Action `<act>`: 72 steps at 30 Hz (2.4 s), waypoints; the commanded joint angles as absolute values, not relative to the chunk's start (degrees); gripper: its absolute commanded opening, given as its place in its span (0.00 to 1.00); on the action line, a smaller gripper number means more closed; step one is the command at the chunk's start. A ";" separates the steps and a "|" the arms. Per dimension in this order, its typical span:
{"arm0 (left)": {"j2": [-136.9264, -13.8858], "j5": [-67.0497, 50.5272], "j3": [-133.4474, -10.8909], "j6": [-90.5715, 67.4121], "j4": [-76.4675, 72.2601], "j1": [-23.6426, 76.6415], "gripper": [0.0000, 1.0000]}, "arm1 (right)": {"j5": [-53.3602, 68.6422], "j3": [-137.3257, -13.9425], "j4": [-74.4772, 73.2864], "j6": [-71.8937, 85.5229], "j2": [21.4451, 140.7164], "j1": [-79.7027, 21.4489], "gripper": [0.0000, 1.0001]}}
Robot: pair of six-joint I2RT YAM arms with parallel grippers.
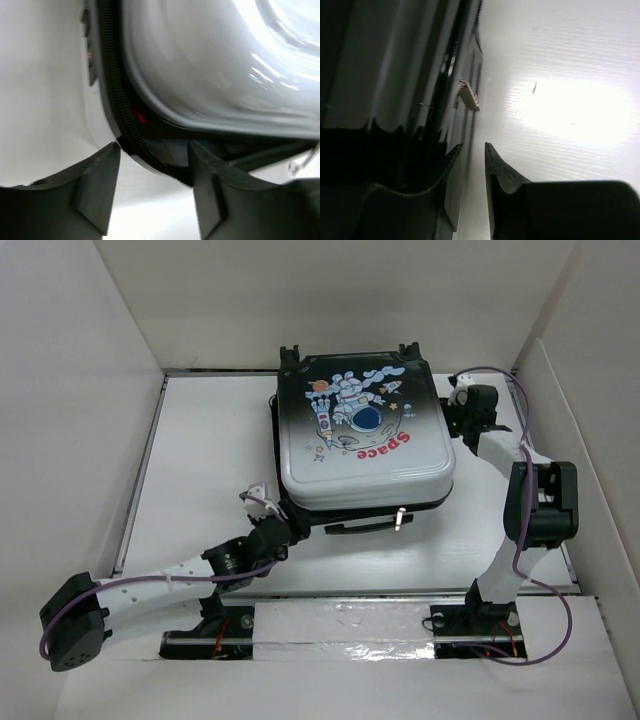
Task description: Pack the luggage
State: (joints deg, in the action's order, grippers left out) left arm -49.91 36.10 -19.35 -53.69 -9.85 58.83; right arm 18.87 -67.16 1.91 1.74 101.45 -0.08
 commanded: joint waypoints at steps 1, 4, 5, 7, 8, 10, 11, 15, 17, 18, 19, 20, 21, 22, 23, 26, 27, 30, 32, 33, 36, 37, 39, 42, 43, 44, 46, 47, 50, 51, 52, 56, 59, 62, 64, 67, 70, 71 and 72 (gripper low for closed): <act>-48.17 29.14 -29.42 -53.80 -19.00 66.18 0.53 | 31.55 -73.83 -2.02 3.78 102.03 -4.75 0.33; -42.55 33.82 -32.94 -49.50 -14.77 66.18 0.65 | 31.64 -72.08 -0.01 6.14 101.87 -3.08 0.38; -40.97 34.36 -33.65 -48.09 -15.03 66.18 0.68 | 31.90 -71.90 1.74 6.59 101.95 -2.55 0.41; -37.89 35.76 -36.63 -45.80 -15.47 66.18 0.71 | 32.25 -72.77 1.50 7.55 102.30 -1.67 0.46; -37.36 36.03 -37.78 -43.79 -15.99 66.18 0.71 | 32.86 -73.12 1.06 7.65 102.57 -1.06 0.48; -36.74 37.43 -40.85 -41.41 -16.52 66.18 0.73 | 32.43 -73.74 0.62 8.00 102.39 -0.45 0.54; -36.83 39.01 -41.74 -39.83 -16.00 66.18 0.74 | 31.91 -73.65 0.62 8.00 102.04 -0.44 0.57; -36.83 43.68 -43.95 -39.20 -14.06 64.43 0.79 | 29.01 -69.80 3.07 10.01 95.83 1.84 0.67; -36.91 44.21 -44.29 -39.55 -12.15 61.98 0.81 | 27.08 -65.60 5.52 12.38 92.04 3.77 0.70; -37.26 44.30 -44.47 -39.72 -11.52 61.09 0.81 | 26.72 -63.91 7.02 13.26 89.93 4.48 0.71; -37.70 45.17 -44.21 -39.90 -11.25 60.04 0.82 | 26.54 -62.24 8.60 15.01 85.56 5.09 0.73; -39.01 45.44 -43.95 -39.99 -11.51 57.51 0.83 | 26.28 -59.88 10.35 15.55 81.69 6.14 0.75; -39.89 45.53 -43.68 -39.99 -12.21 55.74 0.83 | 26.28 -58.90 10.54 16.08 81.65 6.85 0.75; -40.95 43.44 -43.77 -39.47 -13.26 53.72 0.83 | 26.28 -58.10 10.46 16.61 78.17 6.86 0.76; -42.26 41.85 -44.38 -39.11 -14.75 51.53 0.83 | 26.28 -57.05 10.98 16.79 76.48 7.55 0.79; -51.47 30.09 -51.30 -37.62 -15.21 40.11 0.83 | 26.89 -52.83 10.99 16.53 70.78 7.56 0.81; -57.77 27.27 -54.11 -38.49 -14.16 36.34 0.83 | 26.72 -51.52 11.33 16.35 69.36 7.04 0.83; -72.34 6.99 -65.71 -40.42 -13.02 19.46 0.86 | 26.89 -46.16 12.13 16.17 64.19 6.50 0.86; -80.64 -2.52 -77.47 -39.73 -9.00 13.66 0.86 | 27.94 -42.90 12.13 15.65 61.80 5.45 0.89; -89.47 -4.03 -82.83 -37.90 -6.09 12.58 0.87 | 28.12 -41.85 12.13 15.30 59.35 5.45 0.94; -106.79 -10.70 -104.88 -32.46 6.91 10.81 0.98 | 28.91 -37.89 12.21 14.68 56.00 4.13 0.98; -111.05 -13.94 -110.94 -31.21 11.21 10.03 0.99 | 29.18 -36.92 12.39 14.59 53.72 4.13 0.98; -121.67 -17.12 -126.69 -29.71 19.67 8.53 0.99 | 29.62 -35.34 11.52 14.15 51.60 3.60 0.98; -127.51 -24.59 -134.29 -30.23 20.31 6.77 0.99 | 29.97 -35.07 8.98 11.87 48.78 1.06 1.00; -129.88 -27.57 -134.91 -31.37 19.87 5.46 0.99 | 29.71 -35.07 8.09 10.82 48.00 0.53 1.00; -130.69 -28.55 -134.83 -31.81 18.47 5.45 0.99 | 29.71 -35.16 7.13 10.46 47.73 -0.17 1.00; -132.35 -32.49 -134.04 -32.69 16.45 4.57 0.99 | 28.66 -35.33 6.07 9.67 47.55 -2.37 1.00; -132.71 -33.82 -132.73 -33.65 13.91 4.57 0.99 | 28.22 -35.25 5.54 9.06 47.29 -3.07 1.00; -132.45 -39.70 -126.95 -37.51 4.36 4.57 0.99 | 26.90 -34.54 5.45 8.70 46.85 -5.00 1.00; -132.28 -40.34 -125.96 -38.49 2.39 5.27 0.99 | 26.55 -34.37 5.45 8.70 46.67 -5.01 1.00; -132.01 -40.60 -124.99 -39.11 0.72 5.27 0.99 | 26.37 -34.19 5.45 8.70 46.50 -5.01 1.00; -131.66 -42.97 -119.82 -44.20 -9.02 7.29 0.99 | 26.37 -33.31 4.48 8.35 46.14 -5.54 1.00; -129.12 -42.46 -110.18 -50.52 -20.16 7.91 0.99 | 26.28 -32.96 4.57 8.44 45.70 -5.54 1.00; -126.31 -41.40 -103.21 -57.91 -30.10 8.44 0.83 | 26.37 -33.05 4.40 8.35 45.79 -5.54 1.00; -124.99 -40.26 -102.66 -59.23 -31.20 8.44 0.59 | 26.19 -33.13 4.13 8.17 45.53 -5.54 1.00; -121.12 -38.41 -102.83 -58.98 -29.71 8.44 0.38 | 26.19 -33.13 4.39 8.26 45.70 -5.54 1.00; -118.66 -37.18 -105.90 -57.05 -23.40 7.91 0.27 | 26.80 -33.31 4.31 8.26 46.14 -5.54 1.00; -118.22 -36.92 -107.30 -56.61 -20.42 7.91 0.25 | 26.81 -33.31 4.31 8.17 46.23 -5.54 1.00; -117.78 -36.74 -107.75 -55.99 -19.35 7.91 0.24 | 26.81 -33.22 4.39 8.17 46.32 -5.54 1.00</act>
